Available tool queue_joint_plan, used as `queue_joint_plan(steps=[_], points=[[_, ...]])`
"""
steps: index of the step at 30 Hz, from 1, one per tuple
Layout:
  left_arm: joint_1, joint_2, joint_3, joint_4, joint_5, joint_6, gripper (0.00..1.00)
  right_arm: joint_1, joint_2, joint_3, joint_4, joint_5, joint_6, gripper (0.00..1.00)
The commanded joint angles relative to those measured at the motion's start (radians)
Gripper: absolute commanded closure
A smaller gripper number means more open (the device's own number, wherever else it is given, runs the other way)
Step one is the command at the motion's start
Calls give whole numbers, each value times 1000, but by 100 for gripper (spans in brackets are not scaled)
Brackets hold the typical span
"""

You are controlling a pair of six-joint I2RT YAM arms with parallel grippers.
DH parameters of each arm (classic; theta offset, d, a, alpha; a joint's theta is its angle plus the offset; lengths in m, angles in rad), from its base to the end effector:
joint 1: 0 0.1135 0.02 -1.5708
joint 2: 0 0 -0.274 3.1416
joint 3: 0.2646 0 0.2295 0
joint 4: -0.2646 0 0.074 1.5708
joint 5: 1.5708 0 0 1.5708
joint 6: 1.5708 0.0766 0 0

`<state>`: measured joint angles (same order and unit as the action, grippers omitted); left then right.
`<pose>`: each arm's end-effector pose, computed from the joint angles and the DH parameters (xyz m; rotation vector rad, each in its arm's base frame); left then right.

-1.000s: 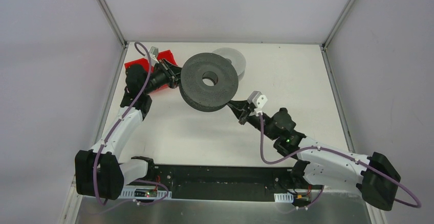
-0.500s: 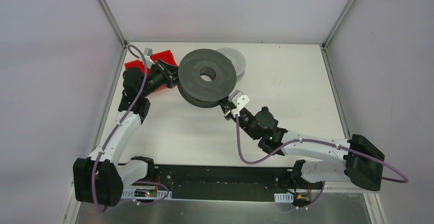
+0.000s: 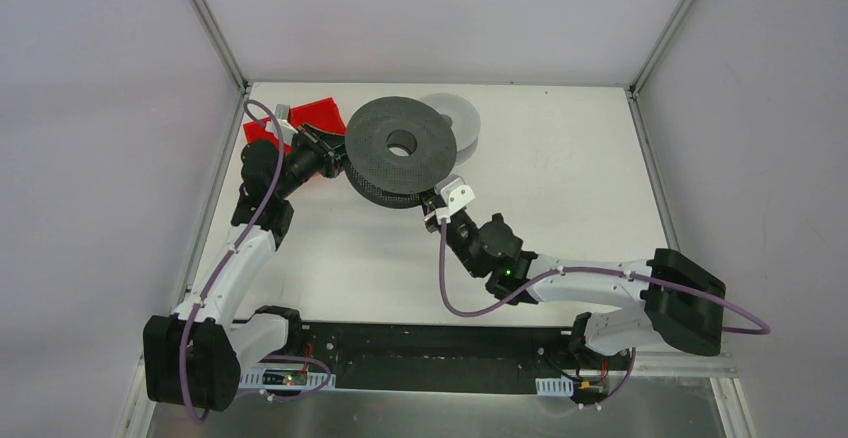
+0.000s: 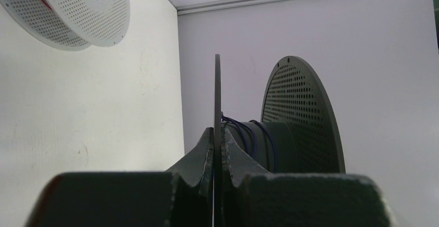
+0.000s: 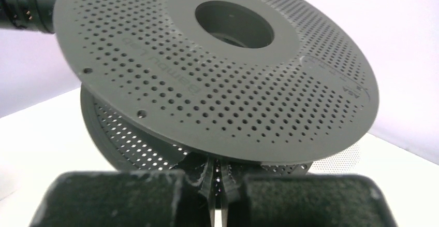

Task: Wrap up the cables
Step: Place the cable reel at the center of the board.

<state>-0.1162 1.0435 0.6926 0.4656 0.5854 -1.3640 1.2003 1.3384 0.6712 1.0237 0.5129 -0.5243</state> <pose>0.2411 -0.0708 0.3463 -0.4997 1.6277 -1.5792 0.1436 0.2660 0.3393 -0.6087 1.1106 0.2725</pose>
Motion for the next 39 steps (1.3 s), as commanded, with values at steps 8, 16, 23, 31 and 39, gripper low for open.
queue_joint_plan(steps=[8,16,23,31,39], points=[[-22,49,-7,149,27,21,100,2,2,-40,86,167,59,100],[-102,141,-57,233,-30,8,100,2,-15,-176,110,153,135,100],[-137,181,-55,267,-35,-8,100,2,12,-194,154,217,140,98],[-137,168,-54,269,-28,-12,100,2,-25,-258,266,277,144,91],[-137,195,-40,309,9,-26,100,2,-98,-294,262,268,154,89]])
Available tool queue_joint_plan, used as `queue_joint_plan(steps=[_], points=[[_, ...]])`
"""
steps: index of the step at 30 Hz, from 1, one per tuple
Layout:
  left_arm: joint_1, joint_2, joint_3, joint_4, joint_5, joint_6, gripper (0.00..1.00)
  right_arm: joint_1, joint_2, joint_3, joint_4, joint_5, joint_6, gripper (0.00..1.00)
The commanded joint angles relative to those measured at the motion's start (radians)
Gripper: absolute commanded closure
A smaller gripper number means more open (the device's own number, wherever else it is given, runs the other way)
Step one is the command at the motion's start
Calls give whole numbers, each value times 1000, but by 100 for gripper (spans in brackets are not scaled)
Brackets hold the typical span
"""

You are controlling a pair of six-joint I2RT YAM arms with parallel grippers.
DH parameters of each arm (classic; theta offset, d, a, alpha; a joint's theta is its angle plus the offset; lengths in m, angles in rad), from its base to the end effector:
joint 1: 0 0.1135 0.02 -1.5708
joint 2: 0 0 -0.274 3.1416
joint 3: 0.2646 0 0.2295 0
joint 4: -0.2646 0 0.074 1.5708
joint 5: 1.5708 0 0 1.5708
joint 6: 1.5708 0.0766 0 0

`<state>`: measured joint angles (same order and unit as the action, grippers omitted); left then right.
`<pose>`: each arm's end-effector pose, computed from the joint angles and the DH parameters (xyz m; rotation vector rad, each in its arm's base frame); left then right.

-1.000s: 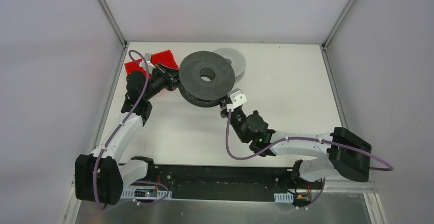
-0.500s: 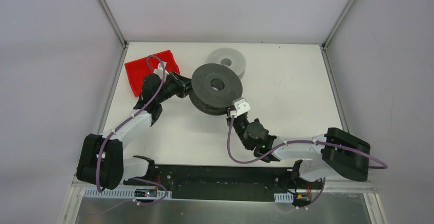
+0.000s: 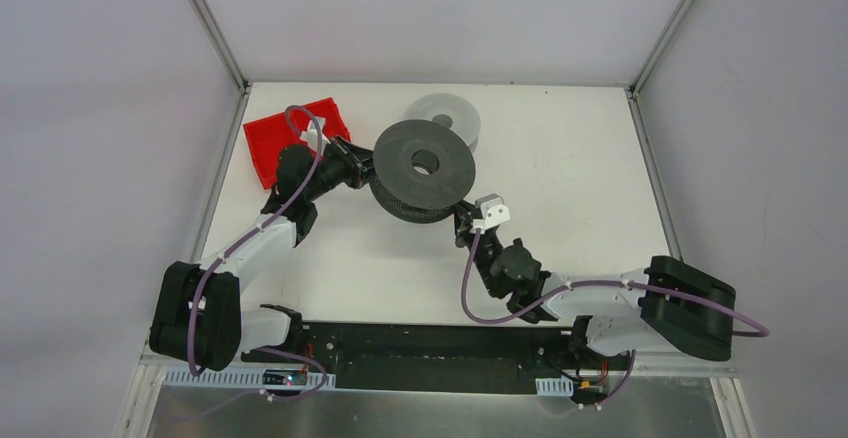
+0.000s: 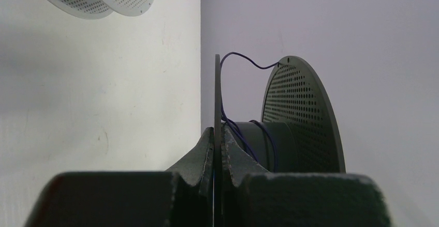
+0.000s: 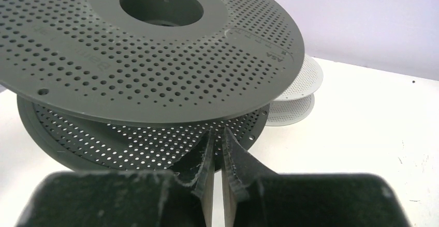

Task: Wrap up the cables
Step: Place the cable reel at the center of the board.

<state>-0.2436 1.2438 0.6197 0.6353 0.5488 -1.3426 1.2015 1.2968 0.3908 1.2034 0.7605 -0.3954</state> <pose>0.2681 -0.1078 0.2938 -0.4913 1.7604 -1.6138 0.1408 0.2174 0.2779 -0.4055 1.2976 0.1947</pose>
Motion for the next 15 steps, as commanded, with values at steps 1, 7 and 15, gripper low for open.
queue_joint_plan(steps=[1,7,15], points=[[-10,-6,34,138,46,-47,100,0,-66,-20,82,20,29,89],[-10,-11,45,102,54,-26,100,0,-166,-42,-13,16,80,88],[-10,20,111,-78,89,168,100,1,-384,13,-537,35,327,85]])
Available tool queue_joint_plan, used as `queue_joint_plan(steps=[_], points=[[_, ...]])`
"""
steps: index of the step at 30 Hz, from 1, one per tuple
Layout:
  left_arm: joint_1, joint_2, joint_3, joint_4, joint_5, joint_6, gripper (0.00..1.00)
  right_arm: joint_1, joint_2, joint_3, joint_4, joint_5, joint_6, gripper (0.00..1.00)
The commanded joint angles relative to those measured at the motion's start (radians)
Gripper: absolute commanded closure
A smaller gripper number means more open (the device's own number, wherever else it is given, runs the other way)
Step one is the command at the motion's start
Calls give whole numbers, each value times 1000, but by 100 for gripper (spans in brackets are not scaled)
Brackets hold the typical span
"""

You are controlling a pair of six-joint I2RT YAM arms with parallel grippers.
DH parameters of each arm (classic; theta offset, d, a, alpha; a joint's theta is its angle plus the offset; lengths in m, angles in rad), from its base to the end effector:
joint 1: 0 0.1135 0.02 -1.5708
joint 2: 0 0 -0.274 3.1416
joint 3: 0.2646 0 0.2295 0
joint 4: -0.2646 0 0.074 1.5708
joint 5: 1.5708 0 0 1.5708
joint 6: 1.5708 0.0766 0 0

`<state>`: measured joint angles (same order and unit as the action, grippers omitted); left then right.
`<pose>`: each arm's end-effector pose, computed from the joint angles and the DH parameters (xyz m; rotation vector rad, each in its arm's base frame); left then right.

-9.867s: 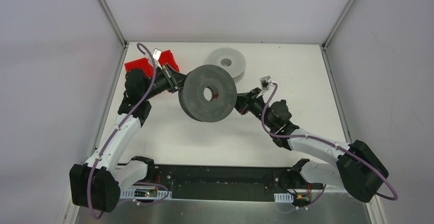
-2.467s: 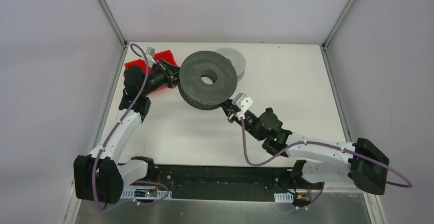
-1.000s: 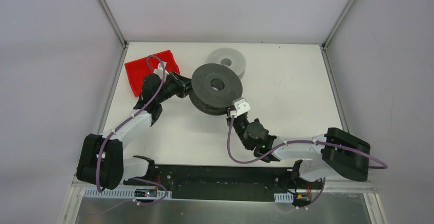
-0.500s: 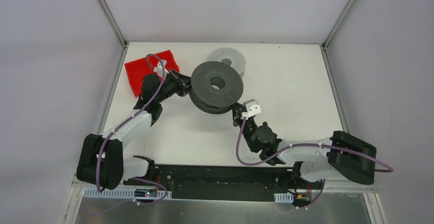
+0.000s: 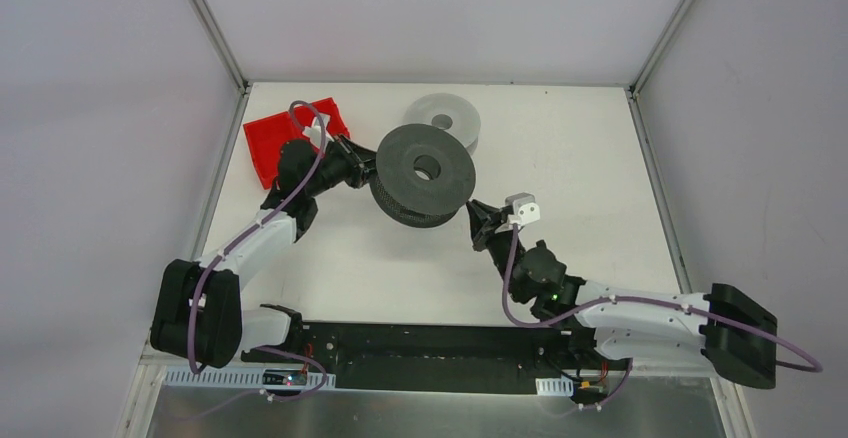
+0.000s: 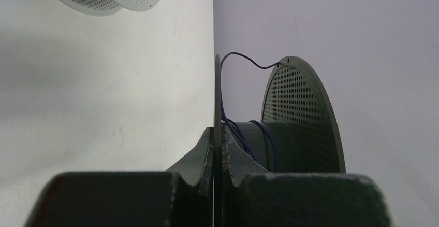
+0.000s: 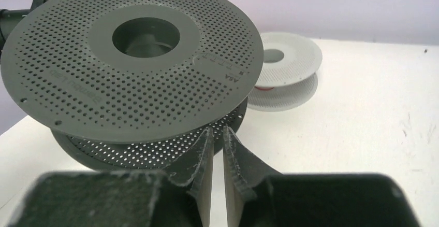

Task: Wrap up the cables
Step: Place the cable reel at the center of the board.

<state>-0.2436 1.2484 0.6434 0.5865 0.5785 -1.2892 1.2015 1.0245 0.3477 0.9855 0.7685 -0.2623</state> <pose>0.2690 -0.1100 0.2942 -0.4377 1.7999 -1.5918 0.1258 0.1775 0.2949 -0.3047 1.3225 0.3072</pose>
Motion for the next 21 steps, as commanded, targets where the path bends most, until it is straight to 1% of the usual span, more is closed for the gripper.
queue_joint_plan(steps=[1,5,9,12,16,19,21], points=[[-10,31,99,-45,68,134,100,1,-136,62,-388,18,238,85],[-10,96,114,-37,96,163,100,1,-230,77,-571,-58,353,83],[-10,161,135,-53,120,198,100,1,-295,107,-710,-141,405,83],[-9,213,155,-59,144,228,100,1,-333,127,-769,-183,422,83],[-10,288,196,-82,183,263,100,1,-323,193,-865,-145,445,82],[-10,337,233,-152,195,315,100,-1,-268,234,-908,-96,432,81],[-10,352,243,-195,196,355,100,-3,-241,246,-910,-100,415,80]])
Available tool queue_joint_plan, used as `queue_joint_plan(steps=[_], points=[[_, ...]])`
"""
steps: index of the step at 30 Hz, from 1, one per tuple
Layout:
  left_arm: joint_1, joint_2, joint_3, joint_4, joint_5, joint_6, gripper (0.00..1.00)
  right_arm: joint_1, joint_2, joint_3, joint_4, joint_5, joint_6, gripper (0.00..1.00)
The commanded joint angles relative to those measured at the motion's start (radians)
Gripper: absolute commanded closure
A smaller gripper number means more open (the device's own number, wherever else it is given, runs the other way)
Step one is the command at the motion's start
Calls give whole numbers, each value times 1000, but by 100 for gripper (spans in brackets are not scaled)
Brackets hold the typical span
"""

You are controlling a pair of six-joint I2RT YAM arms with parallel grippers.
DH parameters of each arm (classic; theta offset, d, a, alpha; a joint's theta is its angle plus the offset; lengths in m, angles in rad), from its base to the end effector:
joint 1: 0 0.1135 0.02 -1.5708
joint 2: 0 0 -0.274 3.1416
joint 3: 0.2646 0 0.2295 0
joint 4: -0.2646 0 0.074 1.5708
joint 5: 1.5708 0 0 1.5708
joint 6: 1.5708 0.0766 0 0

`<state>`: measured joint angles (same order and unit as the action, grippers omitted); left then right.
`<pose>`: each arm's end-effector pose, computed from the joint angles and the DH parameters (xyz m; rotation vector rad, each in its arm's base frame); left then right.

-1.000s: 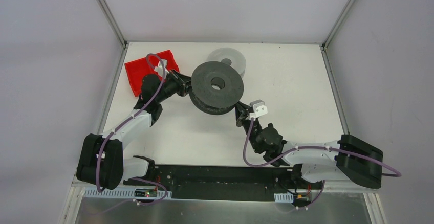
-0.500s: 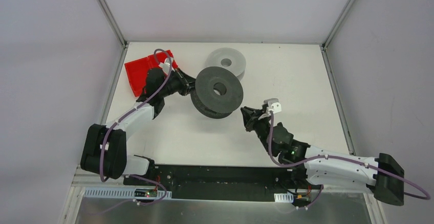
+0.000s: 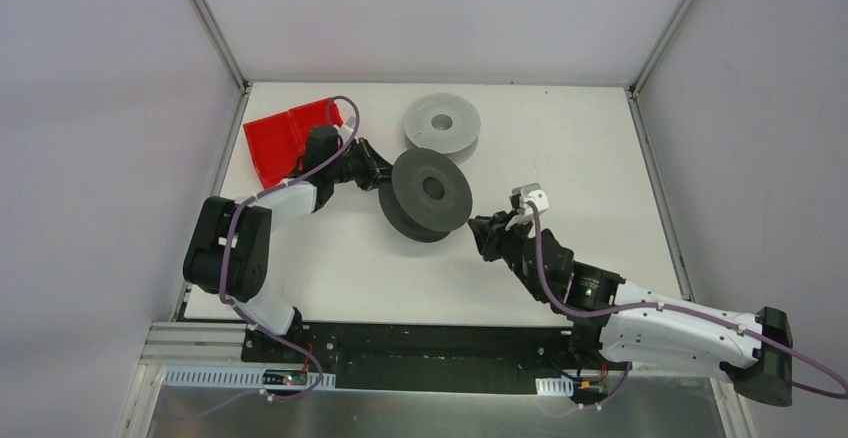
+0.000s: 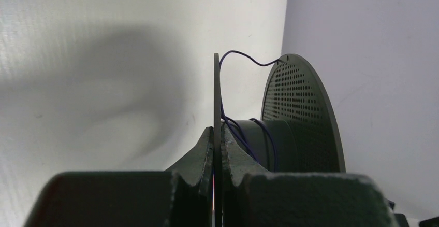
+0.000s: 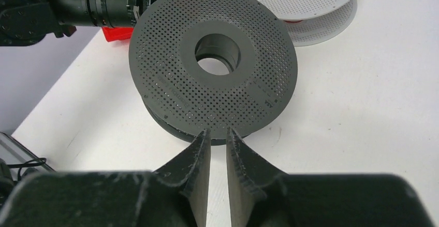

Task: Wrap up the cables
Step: Place the cable reel at the center of the board.

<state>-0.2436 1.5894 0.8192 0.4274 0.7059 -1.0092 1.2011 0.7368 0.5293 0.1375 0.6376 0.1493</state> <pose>0.3281 -0.1328 0.2318 -0.2738 2.1152 -1.4692 0.1081 0.1527 0.3012 -0.3723 1.6092 0.5133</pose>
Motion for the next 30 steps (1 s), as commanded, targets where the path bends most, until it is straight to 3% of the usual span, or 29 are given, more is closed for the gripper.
queue_joint_plan(steps=[1,11,20,30], points=[[-10,15,72,-66,67,97,100,-4,53,68,-66,27,3,80],[-10,50,144,-319,46,283,94,-22,52,38,-29,30,30,80],[-5,64,155,-407,39,342,88,-38,62,30,-24,15,49,80],[-3,50,234,-591,-14,507,82,-81,82,6,32,-36,36,79]])
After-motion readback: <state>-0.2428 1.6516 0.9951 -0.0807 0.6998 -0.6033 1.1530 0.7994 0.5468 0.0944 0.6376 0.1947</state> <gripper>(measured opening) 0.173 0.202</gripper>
